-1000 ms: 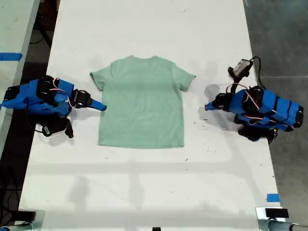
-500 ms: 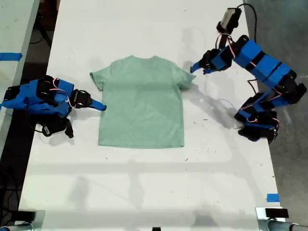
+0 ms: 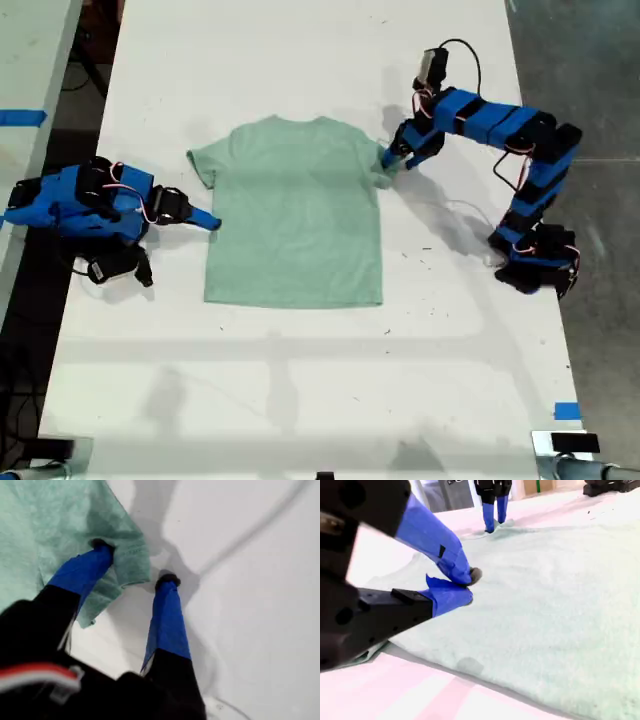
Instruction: Fold t shirt
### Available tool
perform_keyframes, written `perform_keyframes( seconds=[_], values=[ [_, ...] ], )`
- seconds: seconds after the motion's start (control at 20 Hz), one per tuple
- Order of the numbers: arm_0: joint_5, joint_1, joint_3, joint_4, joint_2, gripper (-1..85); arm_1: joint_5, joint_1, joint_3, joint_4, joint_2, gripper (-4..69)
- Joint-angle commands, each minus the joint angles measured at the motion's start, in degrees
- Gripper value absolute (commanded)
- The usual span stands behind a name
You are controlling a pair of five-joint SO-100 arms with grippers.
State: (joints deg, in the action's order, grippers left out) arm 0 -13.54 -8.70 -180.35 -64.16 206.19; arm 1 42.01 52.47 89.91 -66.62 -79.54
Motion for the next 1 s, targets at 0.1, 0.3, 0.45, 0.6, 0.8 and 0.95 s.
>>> perform_keyframes(
  seconds=[0.1,0.3,0.45,0.6,0.8,0.95],
  values=[
    [0.6,-0.1,1.4,0.8,0.4,2.1,0.4,0.4,-2.5,1.1,1.1,0.6],
    [0.6,-0.1,1.4,0.8,0.4,2.1,0.0,-4.2,-12.7,-6.4,-5.7,0.8],
    [0.6,-0.1,1.4,0.8,0.4,2.1,0.2,-13.9,-26.5,-9.7,-6.1,0.8],
    [0.6,-0.1,1.4,0.8,0.4,2.1,-0.4,-22.3,-28.6,-3.3,-4.6,0.8],
    [0.6,-0.1,1.4,0.8,0.4,2.1,-0.6,-27.1,-28.7,4.0,5.6,1.3],
    [0.6,-0.1,1.4,0.8,0.4,2.1,0.7,-29.7,-31.3,6.6,11.8,21.4]
  ],
)
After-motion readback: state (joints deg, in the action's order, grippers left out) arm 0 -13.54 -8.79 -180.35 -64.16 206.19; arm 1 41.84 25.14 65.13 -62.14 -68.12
